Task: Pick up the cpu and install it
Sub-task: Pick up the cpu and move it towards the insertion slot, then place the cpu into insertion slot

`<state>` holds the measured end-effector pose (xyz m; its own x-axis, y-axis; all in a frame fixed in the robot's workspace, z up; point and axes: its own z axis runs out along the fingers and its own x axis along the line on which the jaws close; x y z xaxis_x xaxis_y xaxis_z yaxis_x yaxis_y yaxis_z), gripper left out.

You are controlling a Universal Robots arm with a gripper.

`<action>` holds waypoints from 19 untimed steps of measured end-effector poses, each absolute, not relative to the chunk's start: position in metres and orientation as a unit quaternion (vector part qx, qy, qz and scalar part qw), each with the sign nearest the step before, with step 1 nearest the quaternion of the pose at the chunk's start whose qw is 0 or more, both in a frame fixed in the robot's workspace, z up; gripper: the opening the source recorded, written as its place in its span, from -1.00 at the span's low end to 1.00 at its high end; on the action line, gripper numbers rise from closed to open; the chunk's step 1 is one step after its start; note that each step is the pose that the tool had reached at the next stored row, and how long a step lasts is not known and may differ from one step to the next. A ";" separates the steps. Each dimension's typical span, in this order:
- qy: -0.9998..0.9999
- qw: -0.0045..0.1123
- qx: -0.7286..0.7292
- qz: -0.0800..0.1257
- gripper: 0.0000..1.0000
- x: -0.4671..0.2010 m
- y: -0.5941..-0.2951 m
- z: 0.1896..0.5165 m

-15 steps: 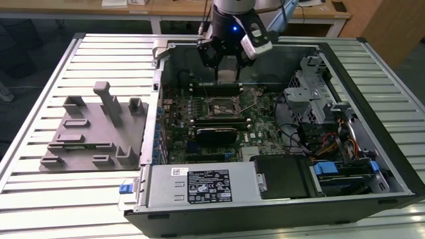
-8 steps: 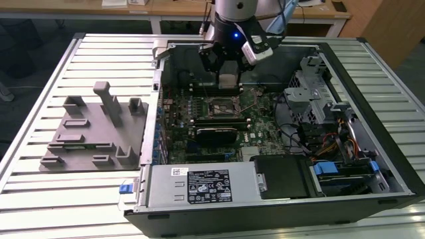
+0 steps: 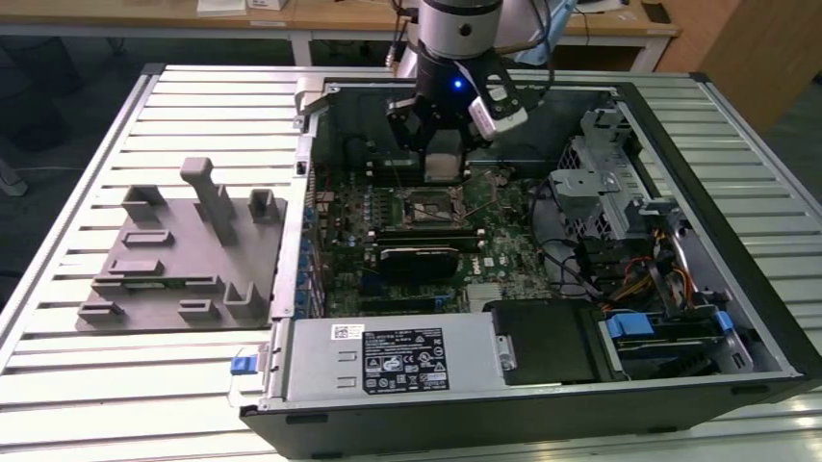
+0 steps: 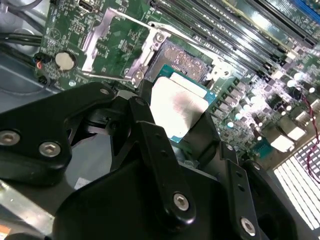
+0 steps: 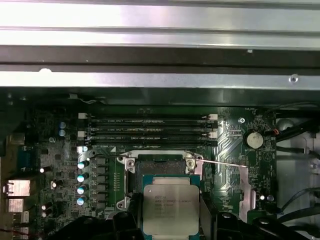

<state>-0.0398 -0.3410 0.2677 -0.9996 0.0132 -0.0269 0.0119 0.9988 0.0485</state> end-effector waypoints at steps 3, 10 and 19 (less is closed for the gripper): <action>1.000 0.014 0.006 0.024 0.08 -0.039 -0.343 0.262; 1.000 0.014 0.006 0.024 0.08 -0.039 -0.343 0.260; 1.000 0.014 0.006 0.024 0.08 -0.039 -0.343 0.260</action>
<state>-0.0393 -0.3429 0.2603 -0.9996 0.0132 -0.0268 0.0119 0.9988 0.0483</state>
